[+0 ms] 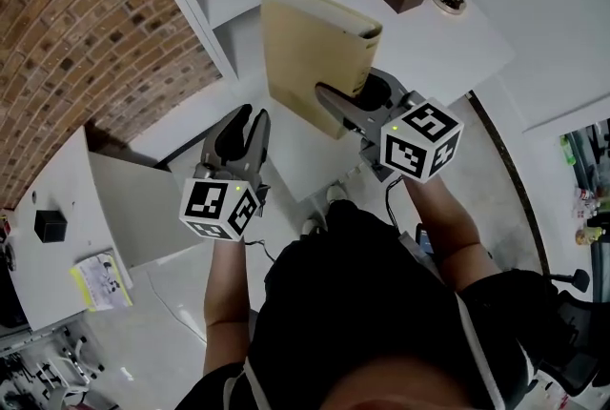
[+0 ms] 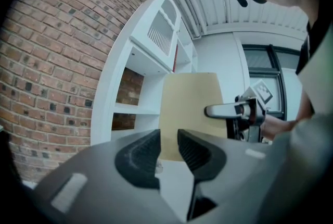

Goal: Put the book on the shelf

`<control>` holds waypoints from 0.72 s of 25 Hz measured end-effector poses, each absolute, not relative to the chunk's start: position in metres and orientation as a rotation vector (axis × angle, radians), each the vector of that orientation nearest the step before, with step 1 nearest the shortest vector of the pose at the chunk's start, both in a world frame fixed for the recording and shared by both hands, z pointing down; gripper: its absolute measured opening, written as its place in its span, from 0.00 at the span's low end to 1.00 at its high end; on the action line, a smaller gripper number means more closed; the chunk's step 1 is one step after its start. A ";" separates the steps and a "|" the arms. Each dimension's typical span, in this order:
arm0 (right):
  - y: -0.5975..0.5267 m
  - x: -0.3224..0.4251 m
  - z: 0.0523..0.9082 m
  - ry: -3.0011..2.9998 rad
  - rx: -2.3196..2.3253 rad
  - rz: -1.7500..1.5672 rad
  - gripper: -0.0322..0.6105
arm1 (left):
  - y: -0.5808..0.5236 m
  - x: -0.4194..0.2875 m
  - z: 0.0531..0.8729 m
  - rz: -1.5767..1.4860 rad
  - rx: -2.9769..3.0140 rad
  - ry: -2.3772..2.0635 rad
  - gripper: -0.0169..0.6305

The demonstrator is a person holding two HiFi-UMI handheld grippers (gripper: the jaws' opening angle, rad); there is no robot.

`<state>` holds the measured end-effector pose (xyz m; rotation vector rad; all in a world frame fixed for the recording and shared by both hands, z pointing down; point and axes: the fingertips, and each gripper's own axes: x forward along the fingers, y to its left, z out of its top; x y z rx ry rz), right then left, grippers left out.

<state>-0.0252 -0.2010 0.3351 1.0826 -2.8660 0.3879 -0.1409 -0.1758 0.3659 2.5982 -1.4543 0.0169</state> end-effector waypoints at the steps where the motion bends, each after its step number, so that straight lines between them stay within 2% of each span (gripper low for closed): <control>1: -0.206 -0.025 0.332 -2.870 1.081 0.375 0.38 | -0.181 -0.140 0.363 0.006 2.596 -1.459 0.18; 18: -0.271 -0.017 0.297 -2.907 1.025 0.242 0.38 | -0.237 -0.123 0.331 -0.056 2.627 -1.531 0.18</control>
